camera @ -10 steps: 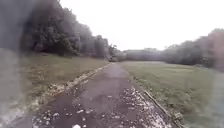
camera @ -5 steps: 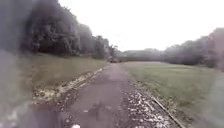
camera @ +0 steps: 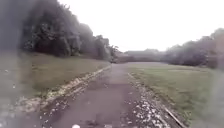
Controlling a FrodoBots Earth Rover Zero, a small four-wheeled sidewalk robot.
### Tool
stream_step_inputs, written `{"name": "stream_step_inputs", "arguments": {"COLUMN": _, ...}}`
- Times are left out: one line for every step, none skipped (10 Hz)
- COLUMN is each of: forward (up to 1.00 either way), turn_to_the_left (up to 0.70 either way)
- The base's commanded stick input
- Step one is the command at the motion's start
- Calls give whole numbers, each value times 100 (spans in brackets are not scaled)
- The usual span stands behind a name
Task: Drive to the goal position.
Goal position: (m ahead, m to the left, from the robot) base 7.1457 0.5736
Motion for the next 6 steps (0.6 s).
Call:
{"name": "stream_step_inputs", "arguments": {"forward": 85, "turn_to_the_left": 0}}
{"name": "stream_step_inputs", "arguments": {"forward": 85, "turn_to_the_left": 0}}
{"name": "stream_step_inputs", "arguments": {"forward": 85, "turn_to_the_left": 0}}
{"name": "stream_step_inputs", "arguments": {"forward": 85, "turn_to_the_left": 0}}
{"name": "stream_step_inputs", "arguments": {"forward": 85, "turn_to_the_left": 0}}
{"name": "stream_step_inputs", "arguments": {"forward": 85, "turn_to_the_left": 0}}
